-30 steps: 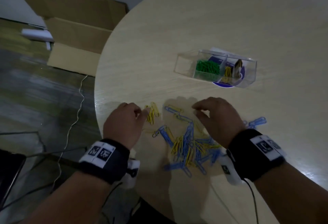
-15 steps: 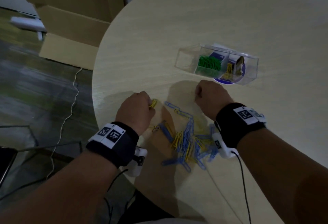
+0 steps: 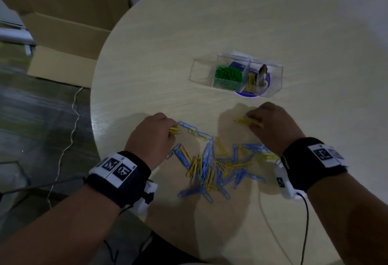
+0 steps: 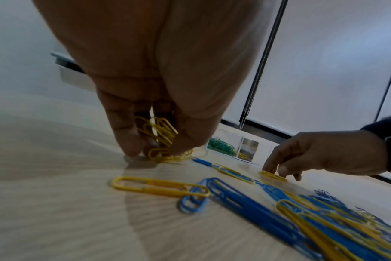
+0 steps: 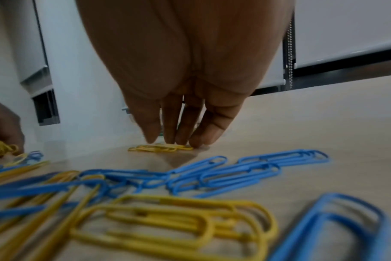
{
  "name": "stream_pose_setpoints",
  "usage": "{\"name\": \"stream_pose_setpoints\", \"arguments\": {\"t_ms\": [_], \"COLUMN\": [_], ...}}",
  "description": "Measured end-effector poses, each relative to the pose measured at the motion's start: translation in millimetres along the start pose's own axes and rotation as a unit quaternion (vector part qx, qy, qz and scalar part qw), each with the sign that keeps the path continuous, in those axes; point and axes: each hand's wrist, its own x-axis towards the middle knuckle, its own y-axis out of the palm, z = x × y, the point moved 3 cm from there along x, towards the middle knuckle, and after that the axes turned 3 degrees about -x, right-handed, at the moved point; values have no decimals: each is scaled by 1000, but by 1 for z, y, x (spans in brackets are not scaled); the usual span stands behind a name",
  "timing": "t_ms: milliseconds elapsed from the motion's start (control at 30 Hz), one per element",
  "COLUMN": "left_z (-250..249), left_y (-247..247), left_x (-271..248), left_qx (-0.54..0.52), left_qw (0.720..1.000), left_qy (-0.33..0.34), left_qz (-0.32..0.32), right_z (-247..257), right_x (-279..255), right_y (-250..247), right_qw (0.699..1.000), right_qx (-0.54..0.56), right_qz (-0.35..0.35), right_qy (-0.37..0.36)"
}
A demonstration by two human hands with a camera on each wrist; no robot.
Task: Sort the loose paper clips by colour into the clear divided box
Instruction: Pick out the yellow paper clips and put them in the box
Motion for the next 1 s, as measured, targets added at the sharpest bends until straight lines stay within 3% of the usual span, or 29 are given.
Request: {"name": "stream_pose_setpoints", "arguments": {"t_ms": [200,400,600,700,767,867,1000], "left_z": [-1,4,-5,-12,-19,-48,-99], "left_y": [6,7,3,0,-5,-23,-41], "left_x": [-8,-10,-8,-3,2,21,69], "left_qx": [46,94,242,258,198,3,-233], "left_qw": [998,995,966,960,975,998,969], "left_qy": [35,33,80,108,96,52,16], "left_qz": [5,18,27,28,17,-26,-79], "right_z": [17,18,18,16,13,1,-16], "right_x": [-9,-7,-12,-16,-20,-29,-36], "right_y": [3,9,10,8,3,-11,-27], "right_qw": [999,997,997,998,998,991,982], "right_qx": [-28,18,10,18,43,105,137], "right_qz": [14,64,66,56,34,-29,-83], "right_qy": [-43,44,31,33,44,78,100]}}
